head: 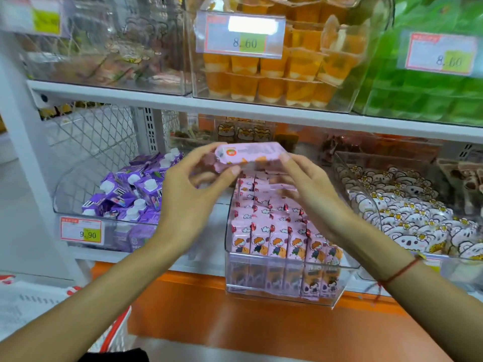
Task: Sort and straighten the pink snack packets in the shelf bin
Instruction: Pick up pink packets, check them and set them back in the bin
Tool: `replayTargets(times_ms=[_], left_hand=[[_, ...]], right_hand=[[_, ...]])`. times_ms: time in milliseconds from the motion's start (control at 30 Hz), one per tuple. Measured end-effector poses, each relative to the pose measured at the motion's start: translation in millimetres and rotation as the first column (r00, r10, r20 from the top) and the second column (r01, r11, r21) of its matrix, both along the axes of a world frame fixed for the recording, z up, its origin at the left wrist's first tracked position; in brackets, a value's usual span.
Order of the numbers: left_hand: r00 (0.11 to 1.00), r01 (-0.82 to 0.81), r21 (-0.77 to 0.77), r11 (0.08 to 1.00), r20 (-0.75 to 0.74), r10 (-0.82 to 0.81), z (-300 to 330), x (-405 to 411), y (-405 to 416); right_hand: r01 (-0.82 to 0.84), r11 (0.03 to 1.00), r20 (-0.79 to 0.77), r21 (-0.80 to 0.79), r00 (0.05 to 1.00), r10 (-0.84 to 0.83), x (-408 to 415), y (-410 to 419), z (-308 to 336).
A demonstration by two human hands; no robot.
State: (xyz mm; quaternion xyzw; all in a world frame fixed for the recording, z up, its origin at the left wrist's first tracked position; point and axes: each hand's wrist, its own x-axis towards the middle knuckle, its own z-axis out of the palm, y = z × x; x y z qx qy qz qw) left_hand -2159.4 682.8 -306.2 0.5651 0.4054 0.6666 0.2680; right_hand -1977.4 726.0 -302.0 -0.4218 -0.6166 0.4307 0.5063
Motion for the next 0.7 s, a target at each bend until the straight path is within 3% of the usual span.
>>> replayTargets(times_ms=[100, 200, 333, 400, 500, 600, 700], left_hand=[[0.993, -0.111, 0.016, 0.994, 0.049, 0.11, -4, -15, 9], [0.983, -0.183, 0.018, 0.983, 0.012, 0.183, -11, -25, 18], [0.986, -0.166, 0.04, 0.985, -0.02, 0.167, -16, -26, 28], [0.99, -0.13, 0.056, 0.99, -0.039, 0.132, -13, -24, 31], [0.988, -0.078, 0.08, 0.994, -0.127, 0.088, -6, -18, 41], [0.958, -0.036, 0.098, 0.995, -0.28, 0.062, 1, -14, 52], [0.836, -0.071, 0.078, 0.994, -0.539, 0.102, 7, -17, 64]], right_hand=[[0.051, 0.985, 0.4, 0.167, 0.909, -0.115, -7, 30, -5], [-0.031, 0.962, 0.741, 0.27, 0.645, -0.188, -10, 53, -20], [-0.158, 0.949, 0.917, 0.271, 0.343, -0.205, -16, 70, -39], [-0.171, 0.967, 0.953, 0.19, 0.268, -0.14, -16, 74, -41], [-0.19, 0.968, 0.958, 0.165, 0.264, -0.112, -15, 72, -37], [-0.207, 0.962, 0.931, 0.178, 0.352, -0.097, -11, 65, -33], [-0.218, 0.967, 0.903, 0.136, 0.429, -0.031, -5, 53, -33]])
